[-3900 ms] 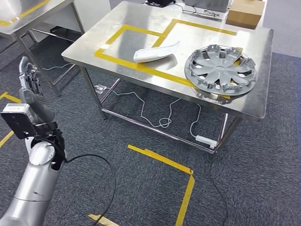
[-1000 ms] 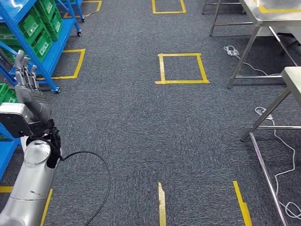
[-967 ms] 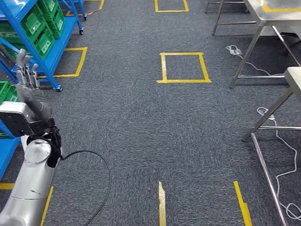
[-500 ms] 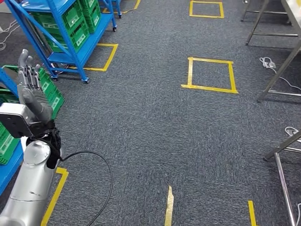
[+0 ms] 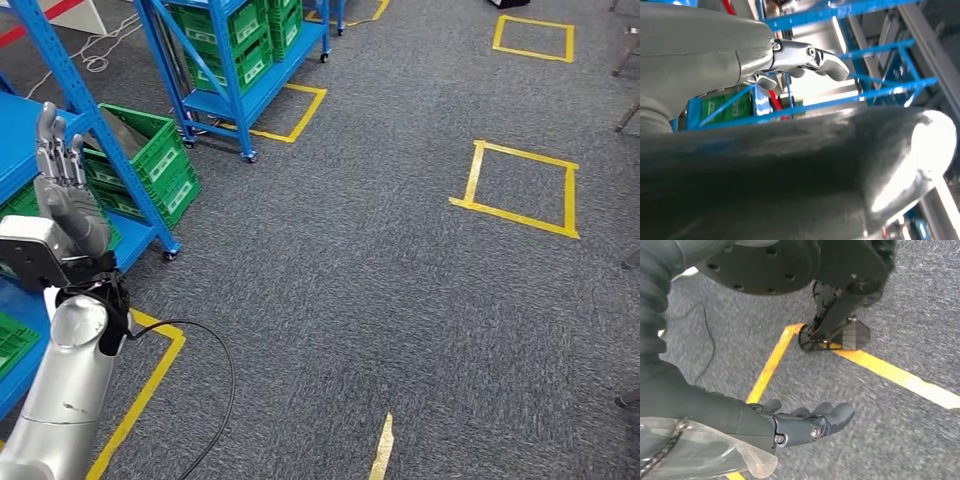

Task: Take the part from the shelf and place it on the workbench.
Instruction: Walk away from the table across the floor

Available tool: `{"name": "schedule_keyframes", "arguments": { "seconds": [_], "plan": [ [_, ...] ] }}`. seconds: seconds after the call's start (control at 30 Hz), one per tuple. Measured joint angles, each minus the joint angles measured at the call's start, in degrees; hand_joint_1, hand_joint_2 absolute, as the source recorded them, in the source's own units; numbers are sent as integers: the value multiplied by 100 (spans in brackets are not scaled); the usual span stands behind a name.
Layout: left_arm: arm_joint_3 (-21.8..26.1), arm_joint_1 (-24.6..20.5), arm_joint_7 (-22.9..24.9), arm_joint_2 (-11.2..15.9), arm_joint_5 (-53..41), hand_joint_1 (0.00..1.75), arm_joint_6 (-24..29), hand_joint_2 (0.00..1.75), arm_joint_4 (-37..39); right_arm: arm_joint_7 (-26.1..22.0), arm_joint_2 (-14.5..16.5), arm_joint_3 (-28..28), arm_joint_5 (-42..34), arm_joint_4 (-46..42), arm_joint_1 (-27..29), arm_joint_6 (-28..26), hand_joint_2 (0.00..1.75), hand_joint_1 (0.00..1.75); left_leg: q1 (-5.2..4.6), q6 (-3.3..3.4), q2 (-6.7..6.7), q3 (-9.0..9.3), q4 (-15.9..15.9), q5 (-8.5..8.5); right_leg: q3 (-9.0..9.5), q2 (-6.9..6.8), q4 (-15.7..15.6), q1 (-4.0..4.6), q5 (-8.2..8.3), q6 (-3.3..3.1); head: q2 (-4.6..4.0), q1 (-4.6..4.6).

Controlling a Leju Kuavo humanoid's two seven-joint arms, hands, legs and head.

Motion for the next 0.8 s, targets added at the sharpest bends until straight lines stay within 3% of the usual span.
{"name": "schedule_keyframes", "arguments": {
  "seconds": [0.03,0.1,0.17,0.23,0.27,0.3,0.33,0.37,0.4,0.47,0.53,0.6,0.63,0.67,0.73,0.8],
  "plan": [
    [-1,2,1,1,1,0,-5,0,0,0,-1,0,1,-1,1,3,175,0,10,-38,-69,-25,8,9,50,45,-76,2,-16,-12,0,-1],
    [1,12,1,19,1,0,-14,0,0,-1,-1,0,2,-1,-1,6,175,0,35,-106,-172,-63,11,27,88,-74,-113,8,-4,-58,0,0],
    [2,9,2,37,2,0,-18,0,0,-4,-1,0,1,-1,-12,8,175,0,25,-157,27,-148,192,-99,119,-219,-148,3,13,-126,0,-23],
    [-2,5,2,39,4,0,-20,0,0,-6,-1,0,1,-2,-8,9,175,0,18,-205,399,-423,817,-433,143,-378,-165,18,1,-183,0,-54],
    [-3,11,2,38,5,0,-21,0,1,-6,-2,0,2,-2,0,10,175,0,30,-227,506,-607,1218,-603,148,-464,-165,29,-9,-201,0,-65],
    [-5,21,2,39,8,0,-22,0,1,-6,-3,0,2,-2,8,10,175,0,42,-241,555,-748,1522,-702,153,-551,-164,38,-20,-210,0,-63],
    [-6,30,2,40,10,0,-24,0,1,-6,-3,0,2,-2,13,12,175,0,51,-247,578,-798,1635,-691,160,-637,-164,45,-32,-213,0,-65],
    [-6,34,2,41,10,0,-27,0,1,-6,-3,0,2,-2,14,17,175,0,57,-244,597,-734,1514,-572,174,-717,-163,50,-45,-211,0,-64],
    [-5,36,2,42,10,0,-31,0,1,-7,-3,0,2,-2,10,21,175,0,54,-229,651,-557,1175,-370,198,-793,-163,55,-64,-204,0,-64],
    [-4,27,2,42,10,0,-45,0,1,-13,-2,0,4,-1,3,31,175,0,-3,-174,902,-152,400,-80,249,-926,-160,76,-109,-172,0,-63],
    [-6,13,1,40,12,0,-72,0,1,-21,-2,0,6,-1,-2,33,175,0,-70,-111,1059,16,48,-45,275,-1056,-159,103,-148,-125,0,-58],
    [-4,6,1,49,14,0,-90,0,-2,-23,-2,0,6,-2,-18,35,175,0,-79,-55,948,13,5,-49,294,-1190,-169,111,-182,-75,0,-51],
    [-1,4,1,55,14,0,-94,0,-8,-26,-3,1,6,-2,-30,36,131,0,-66,-27,875,23,-22,-37,292,-1158,-146,104,-220,-47,0,-42],
    [2,-7,-1,57,14,0,-96,0,-14,-29,-3,1,6,-2,-40,36,87,0,-45,6,809,37,-49,-22,247,-1036,-38,93,-302,-24,0,-34],
    [2,-26,-2,39,15,0,-107,0,-23,-41,-4,2,6,-2,-39,38,0,0,-11,57,693,57,-79,-9,-46,-655,559,70,-597,8,0,2],
    [-1,-21,-2,17,21,0,-141,0,-22,-36,-4,2,3,-1,-17,63,0,0,-4,81,579,59,-78,-16,-486,-470,1334,60,-852,29,0,24]
  ]
}}
